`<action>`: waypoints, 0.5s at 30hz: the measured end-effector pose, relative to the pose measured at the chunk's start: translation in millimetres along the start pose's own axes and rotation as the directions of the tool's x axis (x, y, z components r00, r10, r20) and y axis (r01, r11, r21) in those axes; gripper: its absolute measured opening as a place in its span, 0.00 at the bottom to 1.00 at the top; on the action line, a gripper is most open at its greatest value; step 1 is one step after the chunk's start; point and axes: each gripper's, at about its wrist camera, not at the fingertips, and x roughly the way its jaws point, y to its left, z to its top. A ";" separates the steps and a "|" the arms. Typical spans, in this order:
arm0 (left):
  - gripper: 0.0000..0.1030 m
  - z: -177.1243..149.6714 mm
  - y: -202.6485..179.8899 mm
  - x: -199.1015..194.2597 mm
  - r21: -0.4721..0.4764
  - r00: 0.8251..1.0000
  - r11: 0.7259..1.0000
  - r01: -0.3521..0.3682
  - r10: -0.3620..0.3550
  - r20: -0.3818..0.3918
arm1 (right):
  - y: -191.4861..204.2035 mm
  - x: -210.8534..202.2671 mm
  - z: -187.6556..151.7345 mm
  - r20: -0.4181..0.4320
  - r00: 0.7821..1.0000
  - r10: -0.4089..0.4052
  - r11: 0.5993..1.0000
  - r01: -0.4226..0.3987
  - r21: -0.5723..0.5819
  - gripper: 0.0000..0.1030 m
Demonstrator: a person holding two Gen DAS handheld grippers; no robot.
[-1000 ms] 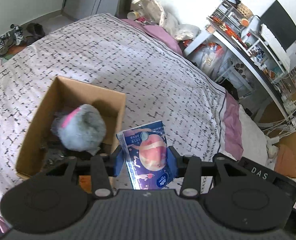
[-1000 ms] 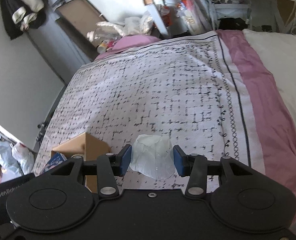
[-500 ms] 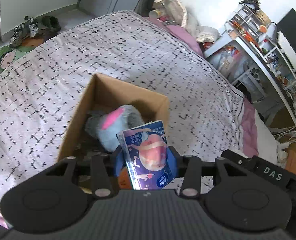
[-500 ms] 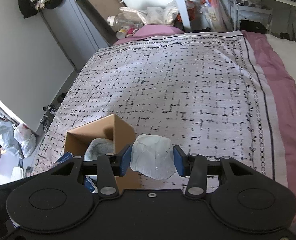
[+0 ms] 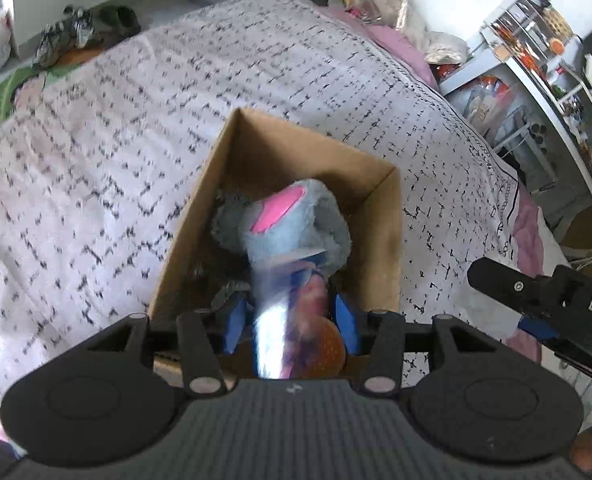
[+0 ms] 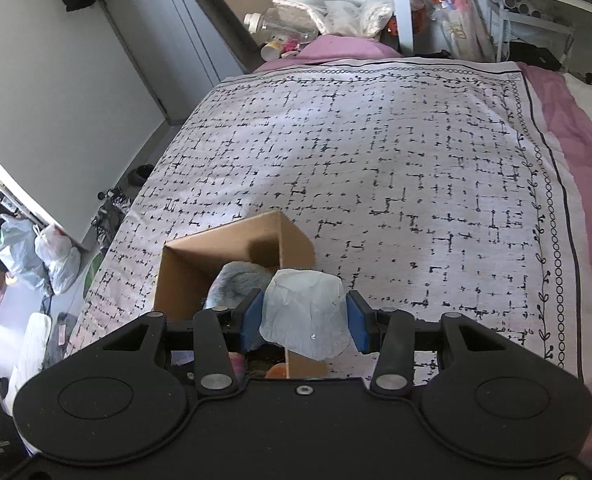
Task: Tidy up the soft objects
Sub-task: 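Carry the tissue pack with the left tool while the right tool carries the clear bag to the box, then open the left tool over the box while the right tool releases the clear bag into it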
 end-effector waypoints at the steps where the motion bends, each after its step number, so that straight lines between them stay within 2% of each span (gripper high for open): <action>1: 0.47 0.3 2.4 1.0 -0.007 1.000 1.000 -0.003 0.003 -0.010 | 1.9 0.8 -0.1 -0.002 1.000 0.001 1.000 -0.001 -0.003 0.43; 12: 0.49 14.8 24.5 -26.0 -0.036 0.999 0.999 -0.032 0.033 0.035 | 27.2 13.3 -4.2 -0.044 0.998 0.048 0.999 -0.048 -0.008 0.44; 14: 0.50 16.5 27.4 -29.9 -0.040 0.999 0.999 -0.031 0.033 0.040 | 30.0 15.2 -3.8 -0.049 0.997 0.059 0.998 -0.060 -0.001 0.45; 15: 0.50 16.9 28.4 -31.8 -0.041 0.999 0.999 -0.033 0.035 0.041 | 30.3 16.1 -3.4 -0.054 0.997 0.062 0.998 -0.062 0.008 0.50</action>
